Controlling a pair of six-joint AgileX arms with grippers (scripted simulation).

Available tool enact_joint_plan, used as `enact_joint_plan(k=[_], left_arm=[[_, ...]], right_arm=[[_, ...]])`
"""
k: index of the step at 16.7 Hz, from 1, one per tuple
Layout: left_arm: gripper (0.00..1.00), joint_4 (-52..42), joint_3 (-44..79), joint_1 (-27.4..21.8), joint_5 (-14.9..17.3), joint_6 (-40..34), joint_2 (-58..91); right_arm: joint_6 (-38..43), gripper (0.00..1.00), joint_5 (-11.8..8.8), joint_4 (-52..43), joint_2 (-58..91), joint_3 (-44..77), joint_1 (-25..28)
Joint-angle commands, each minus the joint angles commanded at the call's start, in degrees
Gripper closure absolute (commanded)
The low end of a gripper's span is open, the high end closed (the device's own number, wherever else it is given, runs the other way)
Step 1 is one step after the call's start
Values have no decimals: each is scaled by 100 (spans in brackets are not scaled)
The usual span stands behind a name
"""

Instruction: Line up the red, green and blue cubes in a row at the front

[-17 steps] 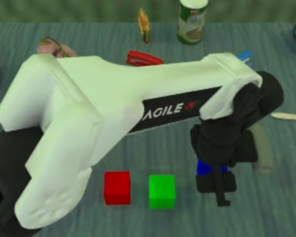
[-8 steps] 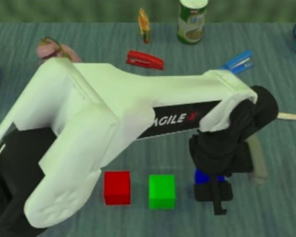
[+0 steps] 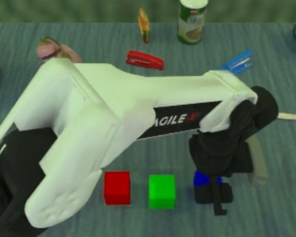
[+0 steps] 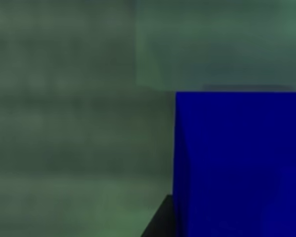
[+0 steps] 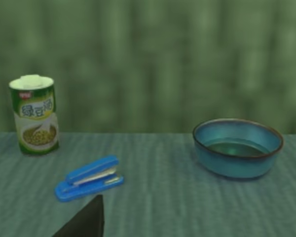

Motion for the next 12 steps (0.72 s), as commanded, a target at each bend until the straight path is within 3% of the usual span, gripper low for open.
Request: enact_joint_plan(k=[3,12], left_arm=[[2,0,0,0,0,0,0],[0,-1,1,10,0,0,-3]], right_arm=[[0,0,0,0,0,0,0],[0,0,0,0,0,0,0]])
